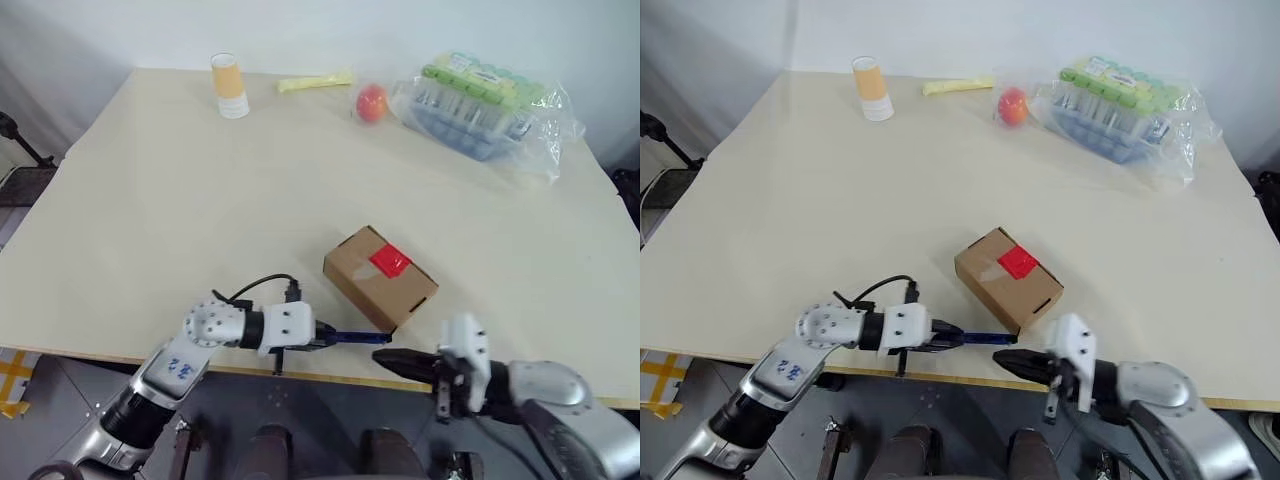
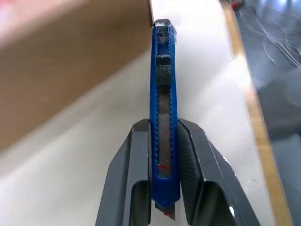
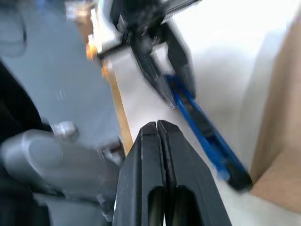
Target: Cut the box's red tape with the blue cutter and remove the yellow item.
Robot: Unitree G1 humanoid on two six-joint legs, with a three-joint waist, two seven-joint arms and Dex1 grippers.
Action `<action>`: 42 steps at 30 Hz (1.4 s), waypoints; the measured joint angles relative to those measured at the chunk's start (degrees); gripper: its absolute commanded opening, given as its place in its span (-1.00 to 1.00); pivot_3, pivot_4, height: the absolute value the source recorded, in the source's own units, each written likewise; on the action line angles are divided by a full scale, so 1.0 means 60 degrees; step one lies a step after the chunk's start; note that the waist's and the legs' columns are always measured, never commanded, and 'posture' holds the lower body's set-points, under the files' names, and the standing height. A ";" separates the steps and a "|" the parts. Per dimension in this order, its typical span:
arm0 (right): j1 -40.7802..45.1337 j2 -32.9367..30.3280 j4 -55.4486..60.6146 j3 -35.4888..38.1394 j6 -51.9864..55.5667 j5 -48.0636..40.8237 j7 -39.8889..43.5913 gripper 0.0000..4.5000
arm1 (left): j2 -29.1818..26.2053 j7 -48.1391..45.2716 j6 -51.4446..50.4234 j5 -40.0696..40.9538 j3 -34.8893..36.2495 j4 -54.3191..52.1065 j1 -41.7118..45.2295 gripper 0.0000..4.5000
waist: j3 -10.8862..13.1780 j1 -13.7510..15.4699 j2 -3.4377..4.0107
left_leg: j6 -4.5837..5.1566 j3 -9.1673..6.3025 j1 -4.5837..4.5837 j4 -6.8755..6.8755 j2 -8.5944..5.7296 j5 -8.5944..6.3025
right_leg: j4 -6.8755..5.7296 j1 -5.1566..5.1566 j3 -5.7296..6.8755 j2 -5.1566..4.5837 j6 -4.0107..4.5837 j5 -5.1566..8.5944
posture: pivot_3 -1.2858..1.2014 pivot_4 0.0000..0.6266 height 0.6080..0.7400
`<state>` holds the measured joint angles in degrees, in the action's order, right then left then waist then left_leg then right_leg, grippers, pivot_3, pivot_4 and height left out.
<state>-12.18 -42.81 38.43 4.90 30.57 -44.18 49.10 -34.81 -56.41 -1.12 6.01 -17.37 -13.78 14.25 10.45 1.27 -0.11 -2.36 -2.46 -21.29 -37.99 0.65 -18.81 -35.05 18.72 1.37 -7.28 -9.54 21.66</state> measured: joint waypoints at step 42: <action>0.4857 -0.3265 -0.1679 -0.0008 0.3517 -1.0925 -0.6930 -0.20 | 0.0552 0.0385 0.4567 0.0002 0.1311 0.0965 0.1912 -0.81 | 0.0030 0.0016 0.0009 | 0.0016 -0.0038 -0.0053 -0.0011 0.0000 -0.0006 | 0.0010 0.0004 0.0153 -0.0033 -0.0009 -0.0015 | 0.03 -0.52 1.00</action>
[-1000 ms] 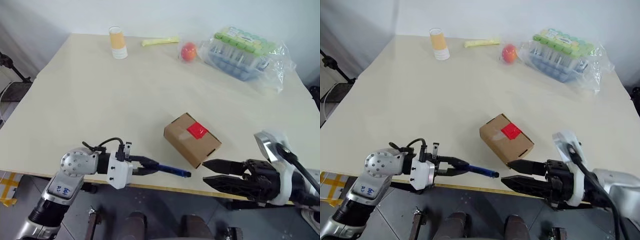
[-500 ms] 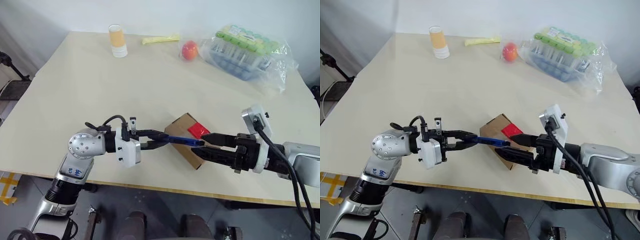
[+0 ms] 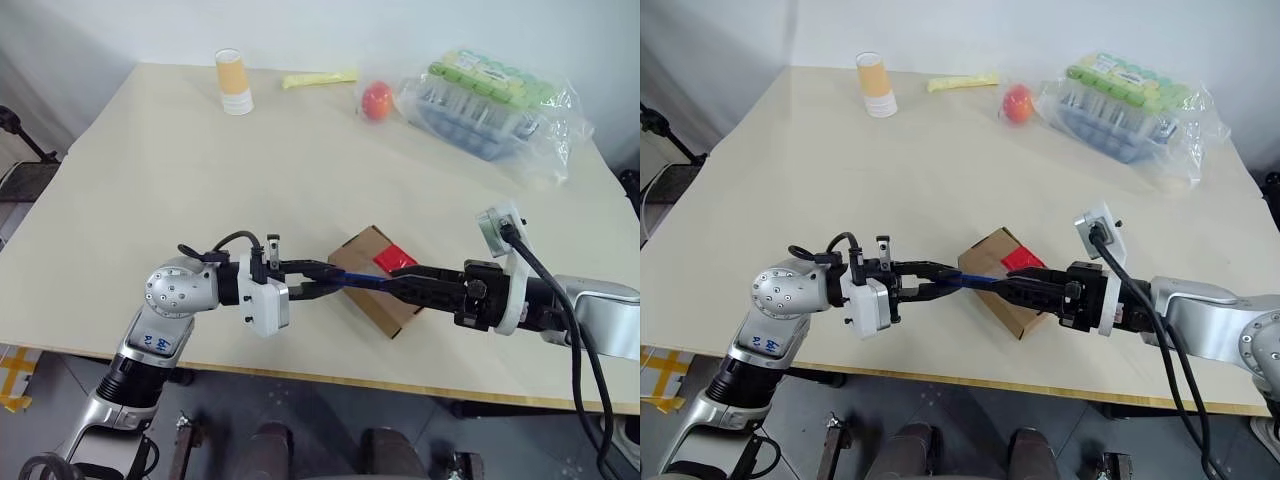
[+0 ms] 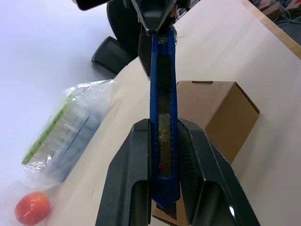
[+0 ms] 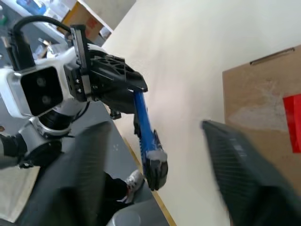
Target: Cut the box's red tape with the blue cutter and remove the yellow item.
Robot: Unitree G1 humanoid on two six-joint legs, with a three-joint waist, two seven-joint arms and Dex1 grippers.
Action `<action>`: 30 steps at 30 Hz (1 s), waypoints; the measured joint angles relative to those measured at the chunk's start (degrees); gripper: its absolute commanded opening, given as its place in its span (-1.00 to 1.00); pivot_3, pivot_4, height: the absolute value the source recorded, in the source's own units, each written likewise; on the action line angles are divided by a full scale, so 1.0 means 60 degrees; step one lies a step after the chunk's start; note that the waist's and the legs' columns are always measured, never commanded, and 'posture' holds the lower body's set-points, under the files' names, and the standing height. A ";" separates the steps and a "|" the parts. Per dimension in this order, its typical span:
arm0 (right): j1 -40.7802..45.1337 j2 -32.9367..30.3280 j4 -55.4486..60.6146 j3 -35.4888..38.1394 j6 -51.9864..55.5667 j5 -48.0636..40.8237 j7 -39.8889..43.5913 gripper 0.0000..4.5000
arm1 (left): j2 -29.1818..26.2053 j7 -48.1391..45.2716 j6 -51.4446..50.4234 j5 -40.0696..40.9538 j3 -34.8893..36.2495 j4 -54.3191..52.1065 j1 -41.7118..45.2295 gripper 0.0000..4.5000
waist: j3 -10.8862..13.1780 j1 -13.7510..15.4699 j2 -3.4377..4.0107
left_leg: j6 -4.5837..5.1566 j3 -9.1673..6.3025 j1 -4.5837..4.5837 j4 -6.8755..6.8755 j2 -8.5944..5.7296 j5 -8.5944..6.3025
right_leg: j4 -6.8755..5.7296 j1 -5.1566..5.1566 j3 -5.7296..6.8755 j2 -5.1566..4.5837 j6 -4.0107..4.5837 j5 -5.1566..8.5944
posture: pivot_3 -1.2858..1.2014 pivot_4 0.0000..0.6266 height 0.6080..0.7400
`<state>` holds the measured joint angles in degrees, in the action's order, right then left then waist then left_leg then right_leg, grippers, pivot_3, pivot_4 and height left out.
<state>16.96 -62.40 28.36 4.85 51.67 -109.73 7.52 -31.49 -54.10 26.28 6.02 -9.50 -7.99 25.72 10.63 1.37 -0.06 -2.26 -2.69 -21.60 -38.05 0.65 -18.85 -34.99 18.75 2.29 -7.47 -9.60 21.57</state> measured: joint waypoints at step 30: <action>0.0514 0.0747 -0.0715 -0.0479 0.0627 -0.0156 -0.0200 -0.93 | 0.0066 0.0348 -0.1088 0.0372 0.0029 -0.0612 -0.0228 0.14 | 0.0000 0.0000 0.0001 | 0.0000 -0.0008 -0.0006 0.0001 0.0001 0.0000 | 0.0002 0.0001 0.0007 -0.0003 0.0000 0.0000 | 0.03 -0.52 1.00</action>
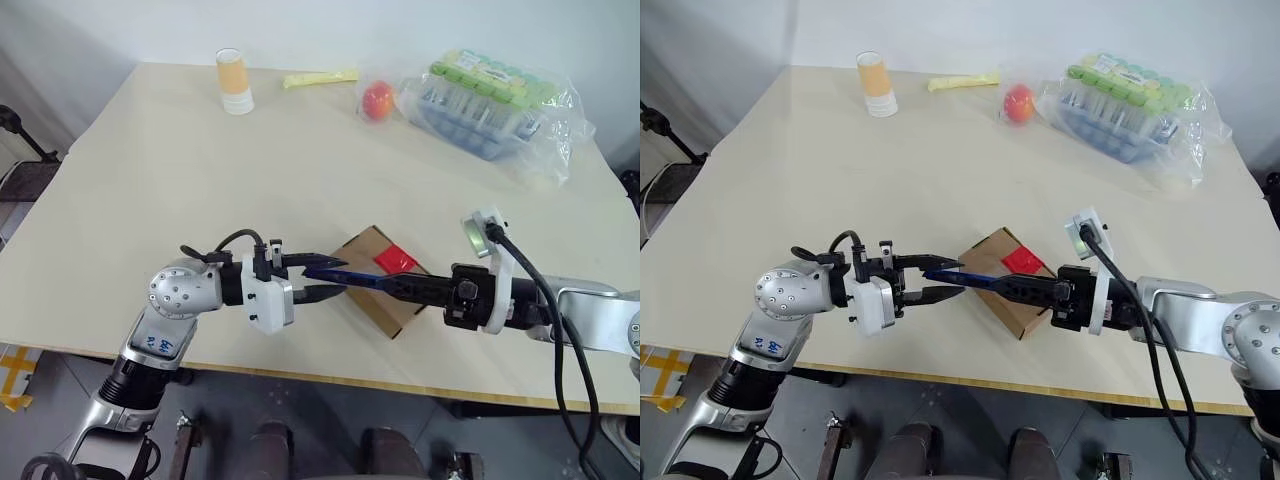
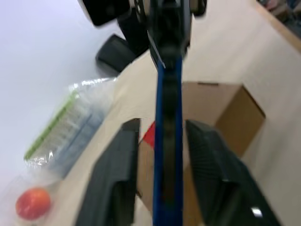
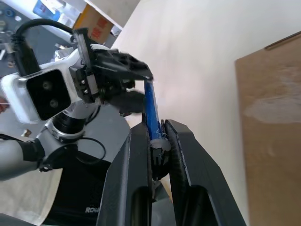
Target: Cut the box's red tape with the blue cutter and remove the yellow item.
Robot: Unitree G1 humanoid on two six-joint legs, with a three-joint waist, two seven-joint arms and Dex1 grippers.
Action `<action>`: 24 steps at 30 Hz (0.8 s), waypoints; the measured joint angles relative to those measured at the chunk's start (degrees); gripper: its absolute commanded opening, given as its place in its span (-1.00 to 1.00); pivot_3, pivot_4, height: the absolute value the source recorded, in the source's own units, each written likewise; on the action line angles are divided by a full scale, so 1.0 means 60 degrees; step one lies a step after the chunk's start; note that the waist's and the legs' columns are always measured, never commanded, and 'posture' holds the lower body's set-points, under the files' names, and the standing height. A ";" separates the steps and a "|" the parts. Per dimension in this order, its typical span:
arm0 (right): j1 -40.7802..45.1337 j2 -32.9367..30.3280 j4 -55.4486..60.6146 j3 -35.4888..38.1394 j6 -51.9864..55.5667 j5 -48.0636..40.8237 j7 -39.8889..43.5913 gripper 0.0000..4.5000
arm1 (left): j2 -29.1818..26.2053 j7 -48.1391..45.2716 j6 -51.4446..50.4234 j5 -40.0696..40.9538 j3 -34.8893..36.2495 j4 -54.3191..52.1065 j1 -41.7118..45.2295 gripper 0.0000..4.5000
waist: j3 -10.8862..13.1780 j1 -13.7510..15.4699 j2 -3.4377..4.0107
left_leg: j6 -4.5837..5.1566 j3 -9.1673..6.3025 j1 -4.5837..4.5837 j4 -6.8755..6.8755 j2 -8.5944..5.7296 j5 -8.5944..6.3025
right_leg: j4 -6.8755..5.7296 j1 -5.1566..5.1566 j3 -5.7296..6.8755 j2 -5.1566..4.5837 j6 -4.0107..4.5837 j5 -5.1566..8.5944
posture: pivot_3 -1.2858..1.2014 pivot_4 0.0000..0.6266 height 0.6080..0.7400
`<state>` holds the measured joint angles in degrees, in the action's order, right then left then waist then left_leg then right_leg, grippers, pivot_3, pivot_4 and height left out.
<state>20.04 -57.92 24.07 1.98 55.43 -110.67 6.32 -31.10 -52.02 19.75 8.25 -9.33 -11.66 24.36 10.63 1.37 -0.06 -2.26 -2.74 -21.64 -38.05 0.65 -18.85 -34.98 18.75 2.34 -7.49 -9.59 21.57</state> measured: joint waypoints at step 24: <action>-0.0088 -0.0051 0.0238 0.1262 0.0385 0.3098 0.2631 -0.93 | -0.2063 0.0004 -0.7848 0.5245 0.3499 -0.0579 -0.1947 -0.99 | 0.0029 -0.0027 0.0032 | -0.0013 0.0002 -0.0009 0.0021 0.0000 -0.0004 | 0.0008 0.0022 0.0008 0.0002 0.0004 0.0002 | 0.03 -0.52 1.00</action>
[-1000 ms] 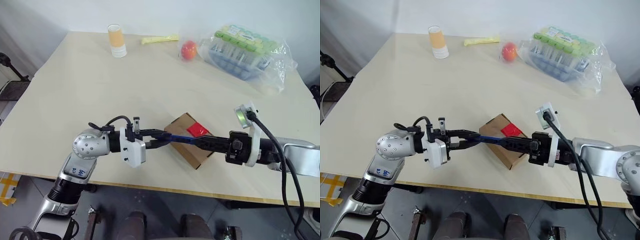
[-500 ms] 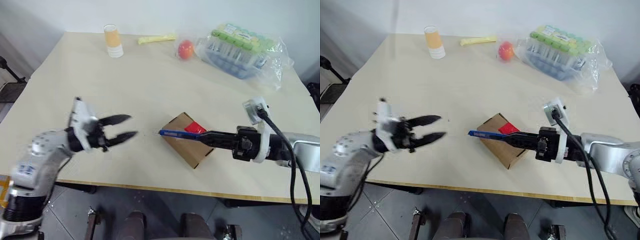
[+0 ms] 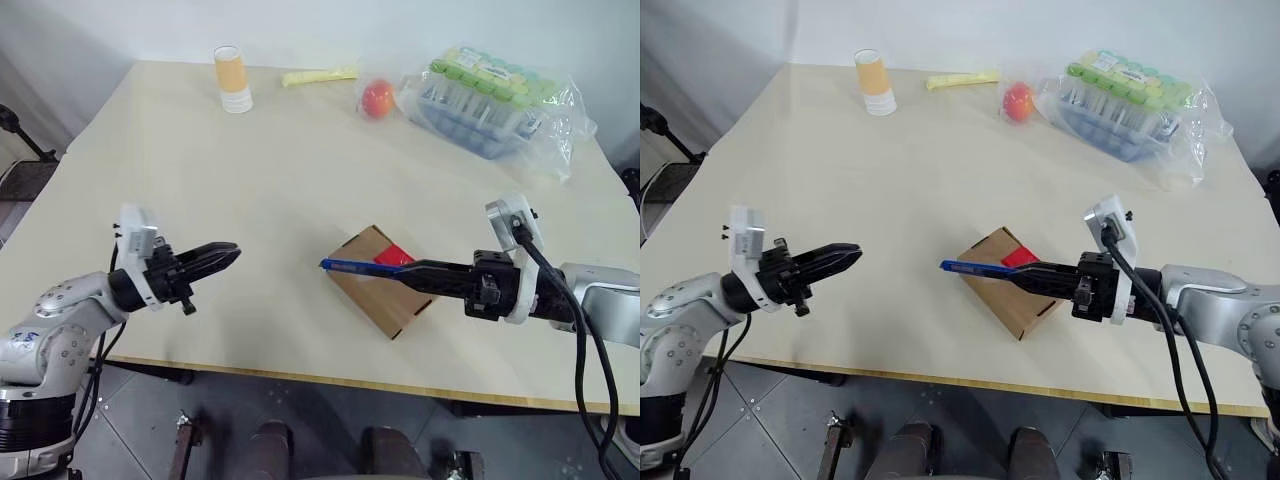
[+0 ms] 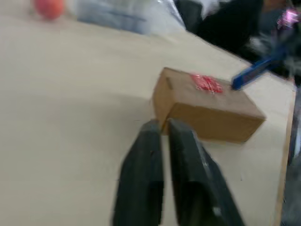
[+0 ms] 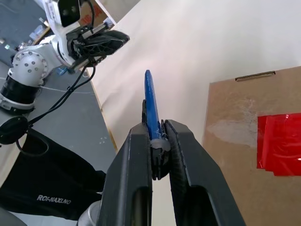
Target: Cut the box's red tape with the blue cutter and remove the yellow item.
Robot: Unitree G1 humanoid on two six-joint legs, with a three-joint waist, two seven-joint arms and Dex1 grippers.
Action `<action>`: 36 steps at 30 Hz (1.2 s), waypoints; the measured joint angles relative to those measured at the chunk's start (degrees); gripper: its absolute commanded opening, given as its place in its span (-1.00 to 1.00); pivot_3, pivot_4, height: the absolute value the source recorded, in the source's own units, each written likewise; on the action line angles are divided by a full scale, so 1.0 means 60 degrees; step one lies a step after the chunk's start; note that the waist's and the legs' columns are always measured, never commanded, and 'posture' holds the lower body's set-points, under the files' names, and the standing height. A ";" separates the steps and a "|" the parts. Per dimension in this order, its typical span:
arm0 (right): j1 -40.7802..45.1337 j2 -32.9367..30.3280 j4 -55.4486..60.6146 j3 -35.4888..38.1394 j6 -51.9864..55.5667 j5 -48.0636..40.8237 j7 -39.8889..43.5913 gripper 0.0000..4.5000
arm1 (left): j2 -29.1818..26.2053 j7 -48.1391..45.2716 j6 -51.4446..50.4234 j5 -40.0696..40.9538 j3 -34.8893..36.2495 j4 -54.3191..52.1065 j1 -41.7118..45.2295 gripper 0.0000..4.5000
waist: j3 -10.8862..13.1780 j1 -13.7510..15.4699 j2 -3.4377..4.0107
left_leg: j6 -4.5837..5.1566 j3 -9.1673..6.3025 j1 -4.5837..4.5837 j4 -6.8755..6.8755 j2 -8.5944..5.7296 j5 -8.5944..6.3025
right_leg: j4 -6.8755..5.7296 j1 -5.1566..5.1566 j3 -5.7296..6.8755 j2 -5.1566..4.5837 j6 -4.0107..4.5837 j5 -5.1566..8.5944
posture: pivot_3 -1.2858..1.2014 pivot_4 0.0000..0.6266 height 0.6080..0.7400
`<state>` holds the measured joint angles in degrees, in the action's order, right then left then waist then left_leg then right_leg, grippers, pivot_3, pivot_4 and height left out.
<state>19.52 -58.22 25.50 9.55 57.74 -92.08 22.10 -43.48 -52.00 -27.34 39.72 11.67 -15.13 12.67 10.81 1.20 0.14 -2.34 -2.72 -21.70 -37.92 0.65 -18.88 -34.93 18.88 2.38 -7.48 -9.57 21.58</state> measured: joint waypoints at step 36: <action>0.0206 0.0639 0.0778 -0.1173 -0.0075 -0.2426 -0.3179 -0.93 | 0.1722 -0.1805 0.4572 -0.4102 -0.3676 0.0657 0.2267 -0.81 | 0.0006 0.0009 -0.0007 | 0.0000 -0.0007 -0.0104 -0.0045 0.0002 0.0001 | -0.0090 0.0118 0.0078 -0.0023 0.0000 -0.0003 | 0.03 -0.52 1.00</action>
<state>20.75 -54.39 30.17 2.51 57.29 -106.63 3.03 -33.15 -62.83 0.10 15.11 -10.39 -11.19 26.28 10.84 1.25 0.10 -2.34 -2.76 -22.33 -38.19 0.66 -18.87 -35.47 19.59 2.85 -7.61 -9.57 21.56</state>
